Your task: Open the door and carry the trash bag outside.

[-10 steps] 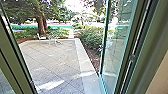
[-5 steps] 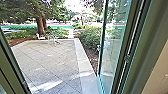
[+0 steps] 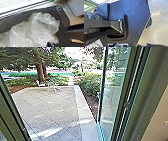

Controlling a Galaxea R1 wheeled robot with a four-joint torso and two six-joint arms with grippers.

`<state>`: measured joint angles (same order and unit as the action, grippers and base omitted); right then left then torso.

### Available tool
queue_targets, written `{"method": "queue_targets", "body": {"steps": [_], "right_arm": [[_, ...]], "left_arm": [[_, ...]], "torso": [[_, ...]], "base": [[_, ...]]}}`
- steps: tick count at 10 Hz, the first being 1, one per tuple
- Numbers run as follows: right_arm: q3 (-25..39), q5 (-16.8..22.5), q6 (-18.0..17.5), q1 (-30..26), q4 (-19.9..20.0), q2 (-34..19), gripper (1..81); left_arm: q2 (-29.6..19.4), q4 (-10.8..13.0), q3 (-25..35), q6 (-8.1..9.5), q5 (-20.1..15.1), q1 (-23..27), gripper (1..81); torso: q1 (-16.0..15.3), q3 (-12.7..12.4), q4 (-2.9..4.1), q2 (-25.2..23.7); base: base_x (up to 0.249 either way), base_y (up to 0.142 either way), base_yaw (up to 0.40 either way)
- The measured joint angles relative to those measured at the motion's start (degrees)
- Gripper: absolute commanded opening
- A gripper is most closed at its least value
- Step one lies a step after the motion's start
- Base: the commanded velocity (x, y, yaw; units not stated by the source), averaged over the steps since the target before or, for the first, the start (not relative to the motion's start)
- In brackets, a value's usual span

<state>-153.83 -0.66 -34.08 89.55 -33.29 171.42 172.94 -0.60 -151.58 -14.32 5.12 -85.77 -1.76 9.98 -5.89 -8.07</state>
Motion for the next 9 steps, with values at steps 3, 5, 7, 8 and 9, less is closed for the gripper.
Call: {"method": "queue_targets", "body": {"steps": [3, 5, 7, 8, 9], "right_arm": [[0.0, 0.04, 0.02, -0.02, 0.0, 0.11, 81.1], [0.0, 0.02, 0.02, -0.02, 0.02, 0.13, 81.1], [0.0, 0.06, 0.02, -0.02, 0.0, 0.13, 81.1], [0.02, 0.09, 0.02, -0.02, 0.0, 0.13, 81.1], [0.0, 0.17, 0.02, 0.16, 0.02, 0.21, 81.1]], "left_arm": [[0.13, 0.02, 0.0, 0.0, 0.0, 0.02, 1.0], [0.24, 0.02, 0.0, 0.02, 0.0, 0.02, 1.0], [0.24, 0.02, -0.02, 0.02, 0.0, 0.02, 1.0], [0.24, 0.02, 0.0, 0.02, 0.02, 0.02, 1.0], [0.24, 0.02, 0.0, 0.02, -0.13, -0.2, 1.0]], "torso": [[0.02, 0.0, 0.0, 0.0], [0.02, 0.0, 0.0, 0.0], [0.02, 0.0, 0.0, 0.0], [0.02, 0.0, 0.0, 0.0], [0.07, 0.0, 0.0, -0.02]], "base": [[0.0, 0.0, 0.0], [0.0, 0.0, 0.0], [0.0, 0.0, 0.0], [0.07, 0.0, 0.0], [0.078, 0.0, 0.0]]}}
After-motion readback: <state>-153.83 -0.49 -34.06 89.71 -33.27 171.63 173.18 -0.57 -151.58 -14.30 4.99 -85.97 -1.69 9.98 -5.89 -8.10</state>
